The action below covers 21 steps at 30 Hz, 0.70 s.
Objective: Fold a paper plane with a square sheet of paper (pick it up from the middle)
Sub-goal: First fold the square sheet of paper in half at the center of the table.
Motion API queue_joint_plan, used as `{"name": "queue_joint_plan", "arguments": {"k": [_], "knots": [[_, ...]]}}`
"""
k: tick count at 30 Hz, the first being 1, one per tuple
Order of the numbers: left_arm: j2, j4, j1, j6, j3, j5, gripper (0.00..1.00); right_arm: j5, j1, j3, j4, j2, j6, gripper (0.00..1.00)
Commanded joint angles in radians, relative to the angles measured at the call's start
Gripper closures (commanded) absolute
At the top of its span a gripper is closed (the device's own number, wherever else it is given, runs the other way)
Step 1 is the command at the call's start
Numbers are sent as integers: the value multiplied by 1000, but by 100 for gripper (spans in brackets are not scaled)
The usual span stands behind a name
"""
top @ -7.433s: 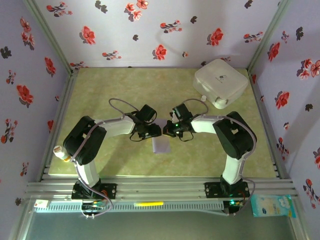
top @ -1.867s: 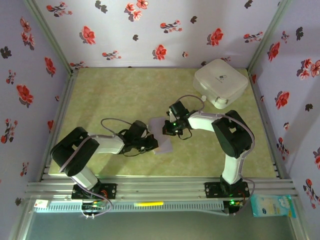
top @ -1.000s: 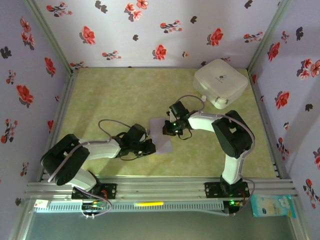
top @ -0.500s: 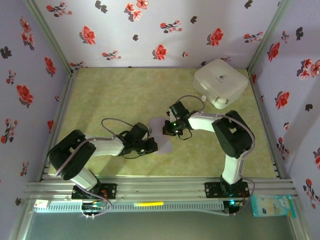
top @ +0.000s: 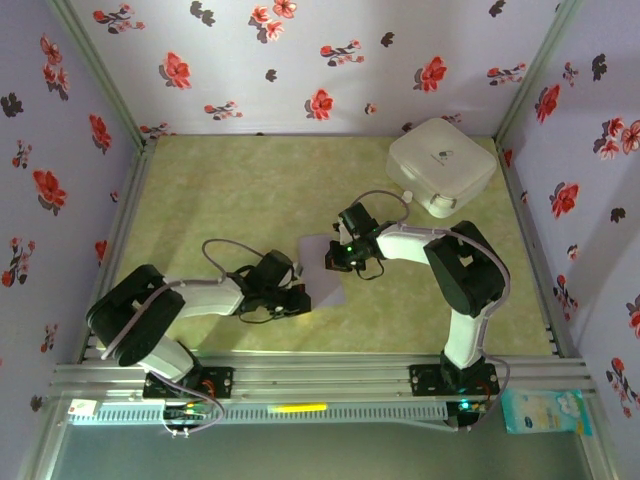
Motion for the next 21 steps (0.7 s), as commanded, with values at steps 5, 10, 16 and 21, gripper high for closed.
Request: {"name": "queue_joint_plan", "arguments": {"k": [5, 10, 16, 21], "knots": [[-79, -68, 21, 72, 115, 26, 100, 151, -6, -34, -151, 32, -23, 100], [3, -67, 145, 100, 238, 13, 100, 153, -6, -34, -159, 27, -24, 100], [175, -32, 201, 113, 357, 46, 100, 143, -7, -42, -142, 33, -17, 100], [232, -5, 225, 111, 364, 46, 100, 143, -7, -36, -146, 33, -22, 100]]}}
